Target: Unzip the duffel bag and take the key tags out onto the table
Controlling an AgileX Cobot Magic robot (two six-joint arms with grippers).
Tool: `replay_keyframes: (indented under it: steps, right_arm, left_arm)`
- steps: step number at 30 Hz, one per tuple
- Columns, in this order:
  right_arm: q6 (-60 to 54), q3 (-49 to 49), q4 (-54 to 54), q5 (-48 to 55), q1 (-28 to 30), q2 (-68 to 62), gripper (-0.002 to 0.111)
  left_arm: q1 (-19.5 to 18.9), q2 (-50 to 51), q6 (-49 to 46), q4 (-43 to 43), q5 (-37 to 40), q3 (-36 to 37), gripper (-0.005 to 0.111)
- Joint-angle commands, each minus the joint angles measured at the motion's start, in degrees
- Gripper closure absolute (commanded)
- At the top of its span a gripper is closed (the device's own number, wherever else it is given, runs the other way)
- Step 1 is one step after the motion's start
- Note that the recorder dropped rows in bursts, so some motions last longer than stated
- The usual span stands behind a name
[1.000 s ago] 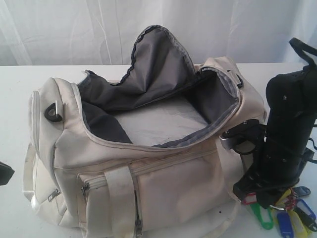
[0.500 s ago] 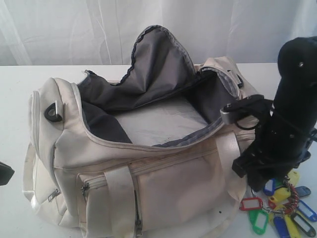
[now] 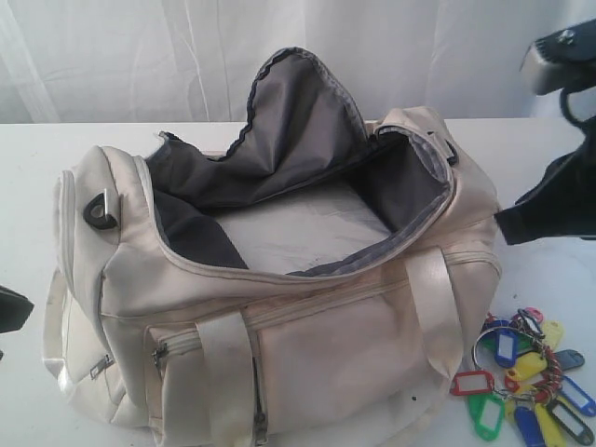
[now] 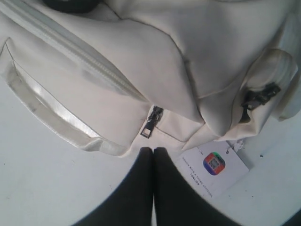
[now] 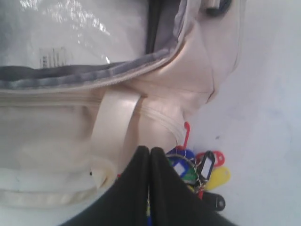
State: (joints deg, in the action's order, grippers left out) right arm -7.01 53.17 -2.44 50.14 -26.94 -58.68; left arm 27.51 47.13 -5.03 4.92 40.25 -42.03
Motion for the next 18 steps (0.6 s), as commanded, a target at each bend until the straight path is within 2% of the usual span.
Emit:
replay_keyframes:
  steps: [1, 18]
  right_arm:
    - [0.37, -1.41, 0.29, -3.53, 0.04, 5.20, 0.108]
    - [0.37, -1.41, 0.04, -3.53, 0.04, 9.92, 0.108]
  left_arm:
    - [0.28, -0.49, 0.27, 0.77, -1.25, 0.26, 0.107]
    - [0.28, -0.49, 0.27, 0.77, -1.25, 0.26, 0.107]
